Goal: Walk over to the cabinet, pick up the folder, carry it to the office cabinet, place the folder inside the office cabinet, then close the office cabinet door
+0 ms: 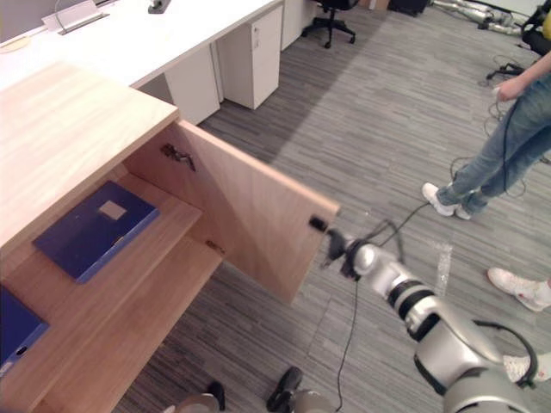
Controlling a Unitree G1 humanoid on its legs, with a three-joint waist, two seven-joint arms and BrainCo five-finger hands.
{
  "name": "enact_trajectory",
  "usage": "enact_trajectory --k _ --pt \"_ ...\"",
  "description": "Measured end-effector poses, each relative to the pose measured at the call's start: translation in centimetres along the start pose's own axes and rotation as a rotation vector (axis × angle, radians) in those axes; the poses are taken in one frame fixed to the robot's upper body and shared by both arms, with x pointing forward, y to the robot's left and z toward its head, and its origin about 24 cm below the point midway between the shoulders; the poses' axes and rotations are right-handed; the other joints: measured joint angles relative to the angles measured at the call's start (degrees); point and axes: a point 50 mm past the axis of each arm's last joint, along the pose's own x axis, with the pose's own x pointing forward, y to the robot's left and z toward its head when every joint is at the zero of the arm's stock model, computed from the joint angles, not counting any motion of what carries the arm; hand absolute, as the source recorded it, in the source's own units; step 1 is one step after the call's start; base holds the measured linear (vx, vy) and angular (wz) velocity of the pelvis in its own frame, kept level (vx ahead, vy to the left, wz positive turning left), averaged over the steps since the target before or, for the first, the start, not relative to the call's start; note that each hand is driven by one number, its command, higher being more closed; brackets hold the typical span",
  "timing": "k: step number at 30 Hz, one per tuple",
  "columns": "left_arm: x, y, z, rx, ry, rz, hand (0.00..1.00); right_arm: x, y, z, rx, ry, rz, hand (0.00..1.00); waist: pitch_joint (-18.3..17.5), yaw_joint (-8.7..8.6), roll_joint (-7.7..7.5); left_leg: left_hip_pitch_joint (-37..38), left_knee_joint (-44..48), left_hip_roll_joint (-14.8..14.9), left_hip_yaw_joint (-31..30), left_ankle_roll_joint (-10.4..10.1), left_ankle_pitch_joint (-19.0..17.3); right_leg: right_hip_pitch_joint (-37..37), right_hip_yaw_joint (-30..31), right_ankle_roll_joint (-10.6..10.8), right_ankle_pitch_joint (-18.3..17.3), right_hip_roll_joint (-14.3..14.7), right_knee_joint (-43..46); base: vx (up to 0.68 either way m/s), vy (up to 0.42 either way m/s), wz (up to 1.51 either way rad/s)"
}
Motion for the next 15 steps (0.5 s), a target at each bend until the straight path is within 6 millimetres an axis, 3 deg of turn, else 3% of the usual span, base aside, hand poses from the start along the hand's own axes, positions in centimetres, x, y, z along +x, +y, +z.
enact_trajectory --k 3,8,12,15 --pt "0.2 -0.2 0.8 0.003 -0.021 -0.005 0.00 1.4 3.9 5.0 -0.045 -0.193 0.194 0.00 -0.85 1.90 0.05 -0.52 0.23 0.58 -0.36 -0.06 -0.03 -0.03 -0.08 -0.37 -0.02 0.87 -0.75 0.02 -0.059 0.03" --pt "0.3 0.1 0.9 -0.019 -0.023 0.007 0.00 0.9 7.6 11.3 -0.136 -0.453 0.347 0.00 -2.02 2.71 -0.92 -0.56 0.24 0.48 -0.53 -0.11 -0.05 0.06 -0.13 -0.41 0.02 0.80 -0.87 0.02 -0.001 0.02" --pt "0.3 0.9 1.1 -0.038 -0.025 0.039 0.00 -0.1 9.3 14.7 -0.157 -0.601 0.411 0.00 -3.49 2.87 -3.21 -0.67 0.27 0.27 -0.56 -0.06 -0.15 0.08 -0.12 -0.51 0.24 0.67 -1.20 0.01 0.008 0.00" --pt "0.4 1.1 1.1 -0.055 -0.019 0.053 0.00 -0.7 9.9 15.9 -0.164 -0.657 0.431 0.00 -4.00 3.47 -3.93 -0.42 0.73 0.10 -0.56 0.10 -0.49 0.85 -0.07 -0.47 0.76 0.66 -1.96 0.01 0.023 0.00"
